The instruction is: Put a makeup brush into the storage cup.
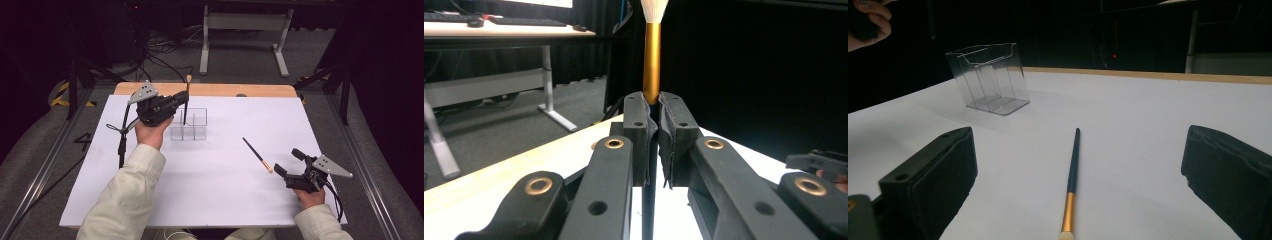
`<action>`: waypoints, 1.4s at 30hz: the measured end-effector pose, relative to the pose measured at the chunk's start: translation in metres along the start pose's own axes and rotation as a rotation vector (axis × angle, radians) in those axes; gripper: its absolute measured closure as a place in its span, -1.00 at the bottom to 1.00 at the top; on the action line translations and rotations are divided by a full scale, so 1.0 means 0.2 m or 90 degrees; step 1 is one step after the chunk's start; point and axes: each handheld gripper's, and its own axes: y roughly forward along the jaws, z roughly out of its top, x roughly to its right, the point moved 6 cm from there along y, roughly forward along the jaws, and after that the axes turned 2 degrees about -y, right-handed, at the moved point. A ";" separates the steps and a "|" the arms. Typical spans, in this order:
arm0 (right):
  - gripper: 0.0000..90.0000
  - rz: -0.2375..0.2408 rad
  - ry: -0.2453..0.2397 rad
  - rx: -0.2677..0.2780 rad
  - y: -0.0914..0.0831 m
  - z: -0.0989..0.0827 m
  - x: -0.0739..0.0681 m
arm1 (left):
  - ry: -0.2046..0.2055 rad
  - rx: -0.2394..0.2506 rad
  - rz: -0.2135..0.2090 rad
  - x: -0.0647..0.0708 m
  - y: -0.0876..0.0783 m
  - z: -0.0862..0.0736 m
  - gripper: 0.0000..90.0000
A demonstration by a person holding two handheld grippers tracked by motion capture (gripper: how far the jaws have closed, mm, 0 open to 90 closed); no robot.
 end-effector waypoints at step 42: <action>-0.96 0.006 0.004 0.003 0.00 0.00 0.00 | 0.016 0.041 0.070 -0.14 0.15 -0.11 0.84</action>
